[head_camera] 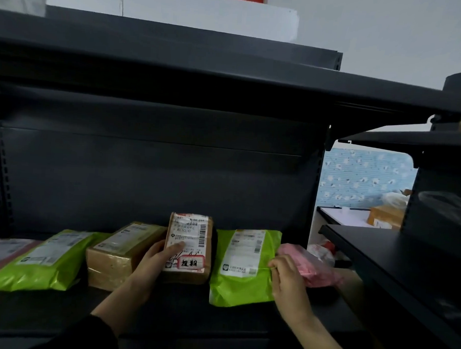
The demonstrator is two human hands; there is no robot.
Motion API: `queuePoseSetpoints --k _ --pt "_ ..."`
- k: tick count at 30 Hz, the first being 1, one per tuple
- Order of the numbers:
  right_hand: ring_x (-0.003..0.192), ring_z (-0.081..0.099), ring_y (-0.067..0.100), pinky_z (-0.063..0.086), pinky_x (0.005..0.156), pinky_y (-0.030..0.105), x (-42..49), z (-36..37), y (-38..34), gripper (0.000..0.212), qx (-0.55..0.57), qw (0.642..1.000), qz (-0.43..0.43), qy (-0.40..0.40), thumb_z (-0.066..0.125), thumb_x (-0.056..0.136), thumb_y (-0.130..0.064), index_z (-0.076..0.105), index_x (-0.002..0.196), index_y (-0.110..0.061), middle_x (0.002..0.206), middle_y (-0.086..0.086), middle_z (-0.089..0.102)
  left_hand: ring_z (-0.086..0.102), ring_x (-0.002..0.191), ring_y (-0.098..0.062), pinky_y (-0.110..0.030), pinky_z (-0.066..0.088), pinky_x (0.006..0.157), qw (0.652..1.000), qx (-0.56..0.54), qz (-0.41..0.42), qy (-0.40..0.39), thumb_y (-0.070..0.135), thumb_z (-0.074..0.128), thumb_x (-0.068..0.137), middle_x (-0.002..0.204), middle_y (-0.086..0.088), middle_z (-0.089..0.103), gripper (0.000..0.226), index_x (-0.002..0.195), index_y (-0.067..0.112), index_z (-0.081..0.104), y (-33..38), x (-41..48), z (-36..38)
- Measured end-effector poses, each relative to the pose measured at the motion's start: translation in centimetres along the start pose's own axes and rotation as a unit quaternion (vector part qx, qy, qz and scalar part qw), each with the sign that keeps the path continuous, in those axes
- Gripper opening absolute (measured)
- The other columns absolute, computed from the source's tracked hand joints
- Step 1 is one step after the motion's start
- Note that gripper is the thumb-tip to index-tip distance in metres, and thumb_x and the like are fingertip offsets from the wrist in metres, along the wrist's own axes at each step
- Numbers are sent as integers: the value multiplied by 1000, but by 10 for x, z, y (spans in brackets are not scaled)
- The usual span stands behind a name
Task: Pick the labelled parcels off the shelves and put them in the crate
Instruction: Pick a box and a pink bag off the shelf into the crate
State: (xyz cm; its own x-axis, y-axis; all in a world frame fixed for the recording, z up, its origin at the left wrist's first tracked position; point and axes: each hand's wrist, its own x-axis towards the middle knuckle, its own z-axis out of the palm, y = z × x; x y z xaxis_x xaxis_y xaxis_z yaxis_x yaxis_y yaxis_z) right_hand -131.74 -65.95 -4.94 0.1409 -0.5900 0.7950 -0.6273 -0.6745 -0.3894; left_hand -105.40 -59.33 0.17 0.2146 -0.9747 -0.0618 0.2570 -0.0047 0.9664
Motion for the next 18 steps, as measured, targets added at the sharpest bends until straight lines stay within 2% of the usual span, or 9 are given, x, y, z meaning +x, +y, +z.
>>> queuePoseSetpoints --k 2,4,5,7,9,10,13,15,18 --pt "88 49 3 33 82 4 -4 3 7 19 -20 996 31 -80 52 81 5 63 92 -5 93 0 53 68 86 -29 -35 54 65 1000 -3 -3 -4 21 66 83 104 -17 69 59 135 8 42 -1 2 0" --pt "104 53 14 35 93 14 -7 2 13 25 -47 983 62 -166 55 88 -4 63 111 -5 110 5 54 69 88 -30 -36 54 67 1000 -1 -8 -11 22 67 82 105 -18 69 62 136 9 41 -2 3 2" --pt "110 52 17 35 98 19 -7 -1 14 28 -53 979 77 -179 55 90 -10 61 117 -7 117 5 54 69 87 -29 -36 54 67 1000 3 -6 -12 22 67 82 104 -18 69 62 136 9 41 -2 3 3" --pt "114 52 21 39 99 27 -1 -13 14 32 -65 985 88 -131 57 89 -15 60 121 -8 120 6 56 69 84 -28 -36 55 66 1000 7 -3 -12 23 68 79 102 -18 70 64 135 8 41 -3 4 5" --pt "116 53 31 42 99 37 8 -22 25 39 -134 984 92 -77 65 84 -17 59 121 -5 122 14 57 69 85 -30 -38 55 69 1000 7 -3 -18 26 71 72 103 -18 70 73 136 8 41 -5 6 7" --pt "121 48 33 39 102 39 13 -27 31 48 -178 974 111 -89 67 83 -23 54 126 -7 128 15 53 69 86 -30 -39 55 70 1000 7 -3 -22 26 71 72 103 -18 70 73 136 9 41 -5 7 8" --pt "137 24 30 29 110 40 19 -37 49 71 -284 907 190 -245 63 82 -40 30 143 -25 149 8 26 69 83 -28 -35 54 64 1000 9 1 -27 21 67 81 102 -17 69 61 135 10 41 -5 8 15" --pt "133 30 29 38 102 36 15 -36 60 61 -310 884 196 -291 58 86 -29 32 140 -33 148 7 25 70 83 -28 -34 55 63 999 7 11 -31 21 67 82 104 -18 70 61 136 10 41 -3 8 18" --pt "107 54 21 43 77 26 7 -31 68 47 -282 910 181 -243 52 82 -3 56 122 -28 129 1 51 71 87 -29 -36 57 68 999 -2 26 -38 25 71 73 105 -17 71 69 135 10 43 2 12 18"
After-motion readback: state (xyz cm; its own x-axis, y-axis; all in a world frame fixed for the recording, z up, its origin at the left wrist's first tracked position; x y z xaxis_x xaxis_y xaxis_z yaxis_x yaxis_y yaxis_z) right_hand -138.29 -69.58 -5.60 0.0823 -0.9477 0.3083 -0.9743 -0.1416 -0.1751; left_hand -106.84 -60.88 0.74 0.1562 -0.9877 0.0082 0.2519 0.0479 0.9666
